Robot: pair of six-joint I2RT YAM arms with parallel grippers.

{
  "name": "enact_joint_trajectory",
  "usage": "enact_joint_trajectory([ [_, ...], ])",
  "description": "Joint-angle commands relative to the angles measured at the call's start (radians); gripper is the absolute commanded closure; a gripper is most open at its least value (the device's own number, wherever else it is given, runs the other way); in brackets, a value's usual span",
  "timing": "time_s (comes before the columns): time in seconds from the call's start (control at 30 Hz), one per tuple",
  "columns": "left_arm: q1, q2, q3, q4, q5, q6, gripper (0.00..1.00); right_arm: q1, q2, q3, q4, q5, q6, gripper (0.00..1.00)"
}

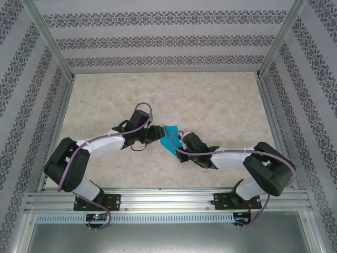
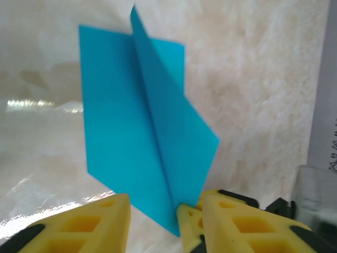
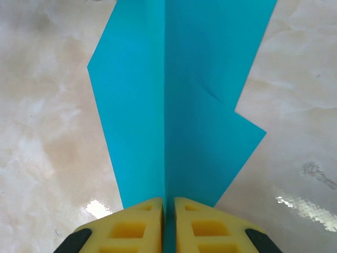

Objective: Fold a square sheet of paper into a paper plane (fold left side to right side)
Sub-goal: Fourth fold the wing at the center of the table.

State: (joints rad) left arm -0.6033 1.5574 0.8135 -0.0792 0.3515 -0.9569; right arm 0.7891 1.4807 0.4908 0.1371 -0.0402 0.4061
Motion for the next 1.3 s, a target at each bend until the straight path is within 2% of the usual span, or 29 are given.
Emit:
enact_joint_trajectory([
  [0.0, -0.015, 0.044, -0.006, 0.105, 0.033, -0.026, 0.63, -0.024, -0.016, -0.013, 0.048, -0.079, 0.024, 0.87],
  [0.5, -0.078, 0.188, 0.072, 0.135, 0.038, -0.039, 0.71, -0.041, 0.023, -0.009, 0.074, -0.143, 0.027, 0.87],
  [1.27, -0.095, 0.283, 0.091, 0.159, 0.037, -0.064, 0.65, -0.112, 0.092, -0.017, 0.146, -0.26, 0.053, 0.85],
])
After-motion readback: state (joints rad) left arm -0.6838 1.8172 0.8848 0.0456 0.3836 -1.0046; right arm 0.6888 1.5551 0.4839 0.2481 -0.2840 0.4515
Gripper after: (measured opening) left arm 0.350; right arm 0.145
